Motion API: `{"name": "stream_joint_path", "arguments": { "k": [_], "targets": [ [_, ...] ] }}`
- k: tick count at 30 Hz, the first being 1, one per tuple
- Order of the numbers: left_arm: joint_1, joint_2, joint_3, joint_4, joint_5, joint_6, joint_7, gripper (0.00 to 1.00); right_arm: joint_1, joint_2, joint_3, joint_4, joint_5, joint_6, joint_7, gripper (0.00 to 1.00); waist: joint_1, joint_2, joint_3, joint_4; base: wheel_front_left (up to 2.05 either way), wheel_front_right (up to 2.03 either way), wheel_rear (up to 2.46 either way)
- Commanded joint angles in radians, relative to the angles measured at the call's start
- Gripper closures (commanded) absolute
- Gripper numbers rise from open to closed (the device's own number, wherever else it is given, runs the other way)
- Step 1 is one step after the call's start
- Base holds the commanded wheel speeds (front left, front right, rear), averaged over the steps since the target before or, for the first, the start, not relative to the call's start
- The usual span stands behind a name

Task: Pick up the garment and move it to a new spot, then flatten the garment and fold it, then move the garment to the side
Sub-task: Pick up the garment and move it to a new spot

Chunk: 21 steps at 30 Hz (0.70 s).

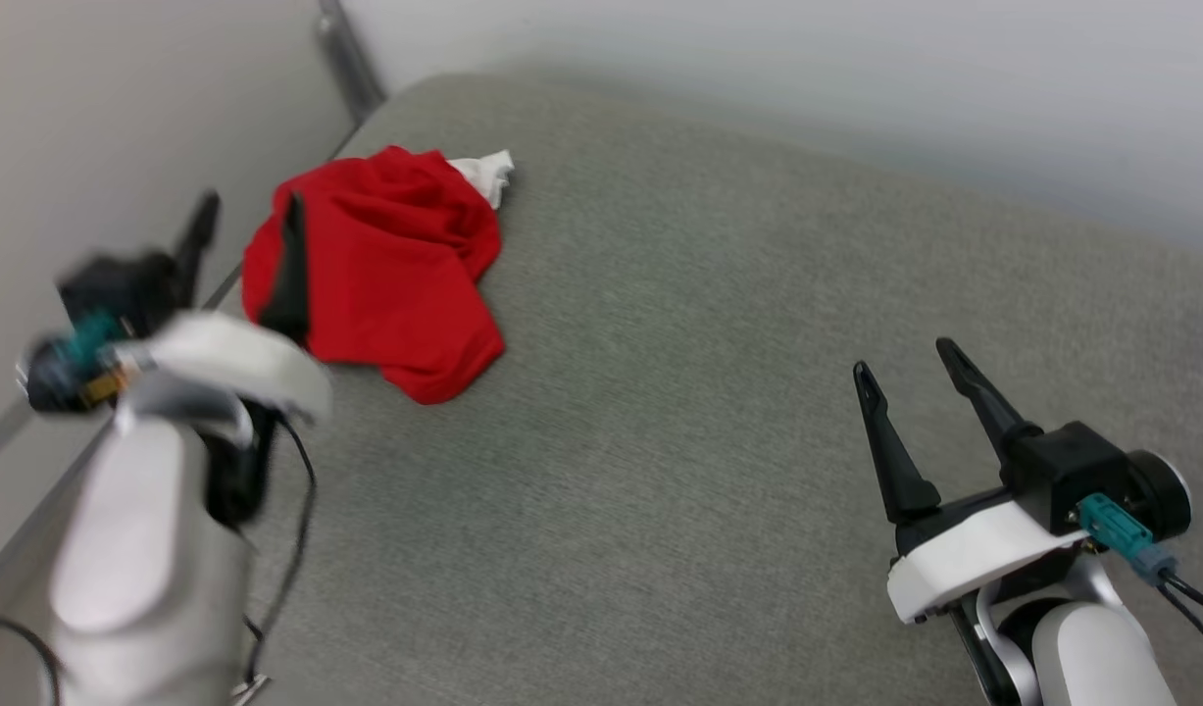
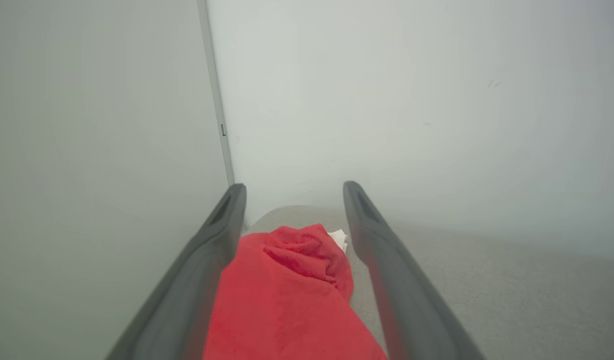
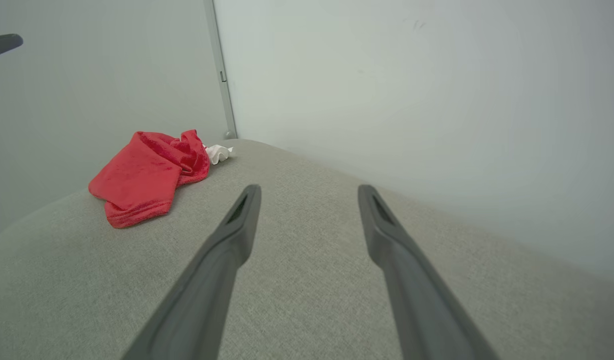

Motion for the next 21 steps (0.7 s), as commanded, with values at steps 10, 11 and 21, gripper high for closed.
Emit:
{"name": "stream_joint_path", "arguments": {
  "k": [10,11,21],
  "targets": [
    [-0.348,0.216,-0.052,0.202,-0.17,-0.016,0.462,0.0,-0.111,-0.006,0.013,-0.012,-0.038,0.0,-0.005,0.0,-0.0001,0.0,0.234,-0.174,0.0,0.0,0.0],
    [-0.36,0.234,-0.066,0.228,-0.199,-0.015,0.511,0.0,-0.118,-0.006,0.006,-0.01,-0.044,0.0,-0.008,0.0,-0.0001,0.0,0.248,-0.184,0.0,0.0,0.0],
    [-0.345,0.368,-0.109,0.421,-0.404,-0.016,0.807,0.0,-0.181,-0.001,0.006,-0.006,-0.047,0.0,-0.03,0.0,-0.0001,0.0,0.364,-0.258,0.0,0.0,0.0]
  ]
}}
